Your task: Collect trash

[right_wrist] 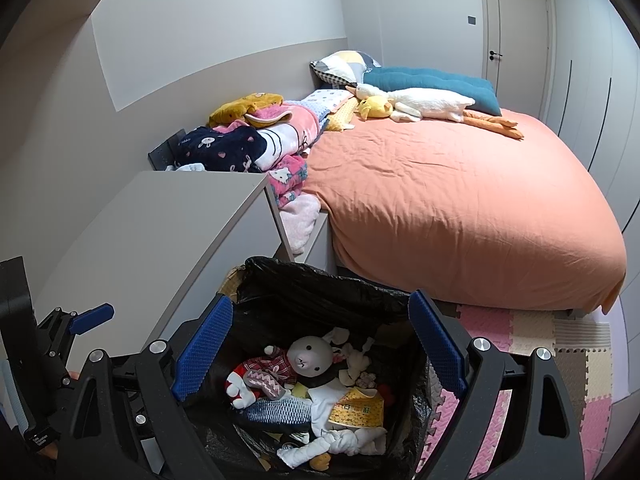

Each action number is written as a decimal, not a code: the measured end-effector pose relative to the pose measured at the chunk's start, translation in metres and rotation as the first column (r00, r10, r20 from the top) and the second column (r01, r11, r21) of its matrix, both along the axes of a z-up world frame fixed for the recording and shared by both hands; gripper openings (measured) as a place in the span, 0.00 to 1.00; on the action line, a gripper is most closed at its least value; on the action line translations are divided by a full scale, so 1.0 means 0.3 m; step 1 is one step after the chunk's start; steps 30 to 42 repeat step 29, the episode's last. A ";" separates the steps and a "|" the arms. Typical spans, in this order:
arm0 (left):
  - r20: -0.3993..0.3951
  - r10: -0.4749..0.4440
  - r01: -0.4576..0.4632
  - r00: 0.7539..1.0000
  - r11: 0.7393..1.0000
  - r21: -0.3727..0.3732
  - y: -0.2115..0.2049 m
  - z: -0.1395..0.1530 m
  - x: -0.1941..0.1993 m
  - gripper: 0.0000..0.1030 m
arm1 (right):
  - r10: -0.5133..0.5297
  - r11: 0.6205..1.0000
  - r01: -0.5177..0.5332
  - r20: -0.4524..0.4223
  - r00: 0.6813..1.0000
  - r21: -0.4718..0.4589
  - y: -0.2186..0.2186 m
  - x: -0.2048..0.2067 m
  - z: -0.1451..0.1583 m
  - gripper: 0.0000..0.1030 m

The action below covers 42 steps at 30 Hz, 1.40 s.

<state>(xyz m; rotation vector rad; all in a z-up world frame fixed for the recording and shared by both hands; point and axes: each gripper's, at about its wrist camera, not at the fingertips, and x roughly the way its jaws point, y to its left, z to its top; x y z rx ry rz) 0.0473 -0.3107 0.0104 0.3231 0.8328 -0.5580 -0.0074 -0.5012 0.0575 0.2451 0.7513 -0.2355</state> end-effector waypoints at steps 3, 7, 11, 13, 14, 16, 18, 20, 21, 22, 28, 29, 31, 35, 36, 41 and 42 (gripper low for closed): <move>0.000 -0.006 0.006 1.000 1.000 -0.004 0.000 0.003 -0.001 0.95 | 0.000 1.000 0.000 0.000 1.000 0.001 0.002 0.000 0.000 0.87; 0.006 -0.009 0.009 1.000 1.000 -0.016 0.001 0.011 -0.007 0.95 | 0.001 1.000 -0.001 -0.001 1.000 -0.001 0.004 -0.001 -0.001 0.87; 0.003 -0.006 0.006 1.000 1.000 -0.024 0.006 0.012 -0.008 0.95 | 0.000 1.000 0.000 0.000 1.000 -0.001 0.004 -0.003 -0.001 0.87; -0.006 0.006 -0.006 1.000 1.000 -0.021 0.008 0.008 -0.003 0.95 | -0.001 1.000 0.001 0.000 1.000 0.001 0.004 -0.002 -0.001 0.87; -0.007 0.019 -0.019 1.000 1.000 -0.015 0.009 0.006 0.001 0.95 | 0.000 1.000 0.000 0.000 1.000 0.000 0.003 -0.001 0.001 0.87; -0.012 0.035 -0.035 0.999 0.999 0.002 0.011 0.001 0.007 0.95 | -0.001 1.000 0.001 0.000 1.000 -0.001 0.005 -0.002 -0.001 0.87; -0.029 0.035 -0.035 0.999 0.999 0.005 0.014 -0.005 0.016 0.95 | 0.001 1.000 -0.001 0.000 1.000 0.000 0.004 -0.001 0.001 0.87; -0.037 0.036 -0.037 0.999 0.999 -0.004 0.019 -0.007 0.018 0.95 | 0.001 1.000 -0.001 0.000 1.000 -0.002 0.005 -0.001 0.000 0.87; -0.042 0.029 -0.030 0.999 1.000 -0.007 0.019 -0.007 0.019 0.95 | 0.000 1.000 0.000 0.000 1.000 0.000 0.005 -0.001 0.000 0.87; -0.040 0.029 -0.029 0.999 1.000 -0.005 0.018 -0.006 0.018 0.95 | 0.001 1.000 -0.001 -0.001 1.000 0.000 0.007 -0.002 -0.002 0.87; -0.037 0.020 -0.020 0.999 1.000 0.000 0.014 -0.009 0.012 0.95 | 0.002 1.000 -0.002 -0.002 1.000 0.000 0.003 -0.001 0.010 0.87; -0.034 0.021 -0.021 0.999 1.000 0.002 0.014 -0.009 0.012 0.95 | 0.002 1.000 -0.002 -0.003 1.000 -0.001 0.003 -0.001 0.010 0.87; -0.034 0.021 -0.021 0.999 1.000 0.002 0.014 -0.009 0.012 0.95 | 0.002 1.000 -0.002 -0.003 1.000 -0.001 0.003 -0.001 0.010 0.87; -0.034 0.021 -0.021 0.999 1.000 0.002 0.014 -0.009 0.012 0.95 | 0.002 1.000 -0.002 -0.003 1.000 -0.001 0.003 -0.001 0.010 0.87; -0.034 0.021 -0.021 0.999 1.000 0.002 0.014 -0.009 0.012 0.95 | 0.002 1.000 -0.002 -0.003 1.000 -0.001 0.003 -0.001 0.010 0.87; -0.034 0.021 -0.021 0.999 1.000 0.002 0.014 -0.009 0.012 0.95 | 0.002 1.000 -0.002 -0.003 1.000 -0.001 0.003 -0.001 0.010 0.87; -0.034 0.021 -0.021 0.999 1.000 0.002 0.014 -0.009 0.012 0.95 | 0.002 1.000 -0.002 -0.003 1.000 -0.001 0.003 -0.001 0.010 0.87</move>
